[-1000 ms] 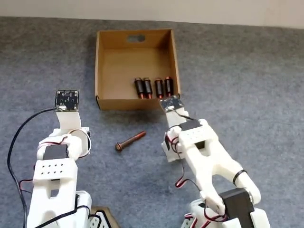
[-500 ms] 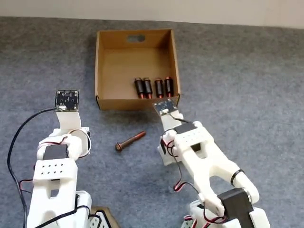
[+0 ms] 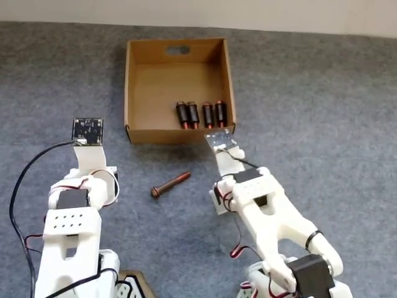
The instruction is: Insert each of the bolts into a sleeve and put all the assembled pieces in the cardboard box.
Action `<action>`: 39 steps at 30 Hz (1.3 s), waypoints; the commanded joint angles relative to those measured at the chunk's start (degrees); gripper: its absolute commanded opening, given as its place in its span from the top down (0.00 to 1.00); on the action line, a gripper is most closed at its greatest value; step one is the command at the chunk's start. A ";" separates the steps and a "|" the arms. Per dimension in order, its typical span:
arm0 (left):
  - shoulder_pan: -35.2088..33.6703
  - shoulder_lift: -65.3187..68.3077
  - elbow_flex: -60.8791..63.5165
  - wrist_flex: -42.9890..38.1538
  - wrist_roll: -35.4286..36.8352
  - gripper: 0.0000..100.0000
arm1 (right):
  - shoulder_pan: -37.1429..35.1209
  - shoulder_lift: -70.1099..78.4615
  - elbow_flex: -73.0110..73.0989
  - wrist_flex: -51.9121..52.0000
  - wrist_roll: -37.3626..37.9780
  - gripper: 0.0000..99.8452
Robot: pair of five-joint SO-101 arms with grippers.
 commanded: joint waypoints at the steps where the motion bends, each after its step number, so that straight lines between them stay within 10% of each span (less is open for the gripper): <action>1: 0.75 0.04 -0.22 -1.05 -0.26 0.94 | -0.66 -0.66 -0.40 0.92 -0.62 0.99; 17: 2.68 0.66 -1.80 -0.35 -0.44 0.94 | 3.38 -19.74 -0.57 5.23 -0.88 0.99; 39: 21.14 25.45 -35.38 30.24 -4.22 0.94 | 14.99 -41.80 10.86 -1.19 -11.69 0.99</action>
